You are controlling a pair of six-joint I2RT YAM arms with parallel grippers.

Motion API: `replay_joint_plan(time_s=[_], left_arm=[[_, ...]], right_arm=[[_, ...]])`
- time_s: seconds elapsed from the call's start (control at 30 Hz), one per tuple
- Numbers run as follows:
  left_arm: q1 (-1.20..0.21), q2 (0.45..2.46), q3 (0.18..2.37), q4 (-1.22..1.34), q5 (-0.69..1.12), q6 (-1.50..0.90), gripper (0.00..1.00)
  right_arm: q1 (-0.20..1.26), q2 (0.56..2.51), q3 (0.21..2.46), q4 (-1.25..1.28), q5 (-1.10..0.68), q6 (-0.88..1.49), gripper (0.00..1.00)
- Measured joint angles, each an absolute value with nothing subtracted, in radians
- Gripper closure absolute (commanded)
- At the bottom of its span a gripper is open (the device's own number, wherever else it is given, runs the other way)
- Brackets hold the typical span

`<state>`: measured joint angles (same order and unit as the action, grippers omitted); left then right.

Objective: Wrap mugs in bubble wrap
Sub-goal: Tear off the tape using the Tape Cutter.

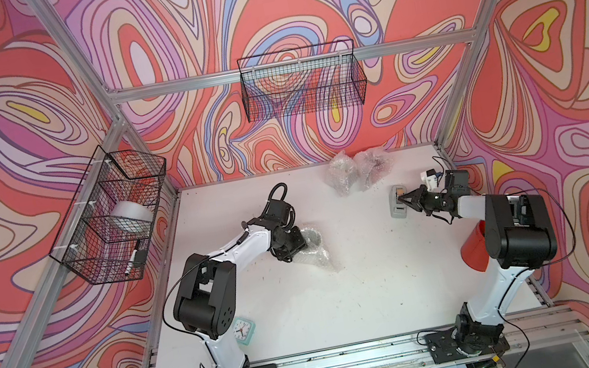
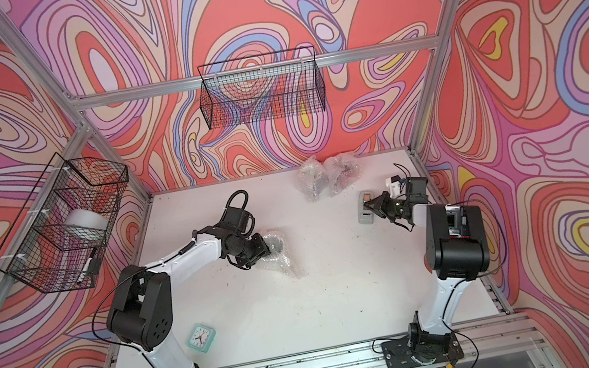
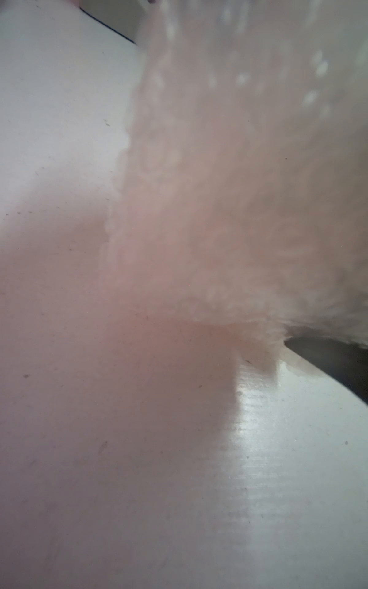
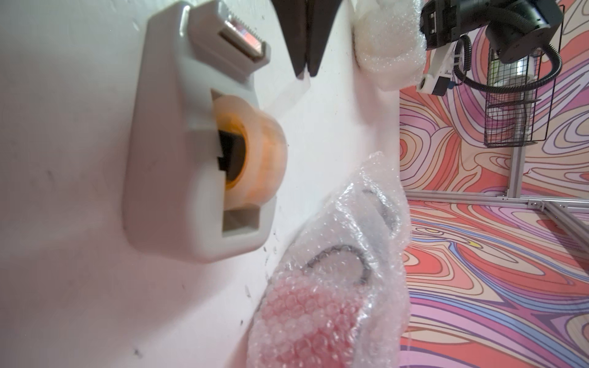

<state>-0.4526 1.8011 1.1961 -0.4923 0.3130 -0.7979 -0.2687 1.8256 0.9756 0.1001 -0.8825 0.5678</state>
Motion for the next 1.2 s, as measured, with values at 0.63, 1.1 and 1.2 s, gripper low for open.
replay_joint_plan(time_s=[0.63,1.1,1.2], left_arm=[[-0.475,1.787,1.169,-0.471,0.309,-0.944,0.58],[-0.482,1.787,1.169,-0.471,0.306,-0.957,0.58],[-0.487,1.787,1.169,-0.471,0.307,-0.963,0.58]], right_arm=[[-0.233,1.506,0.879,-0.328,-0.821,0.434,1.00],[-0.201,1.563,0.839,-0.394,-0.704,0.398,1.00],[-0.198,1.632,0.841,-0.406,-0.658,0.379,1.00]])
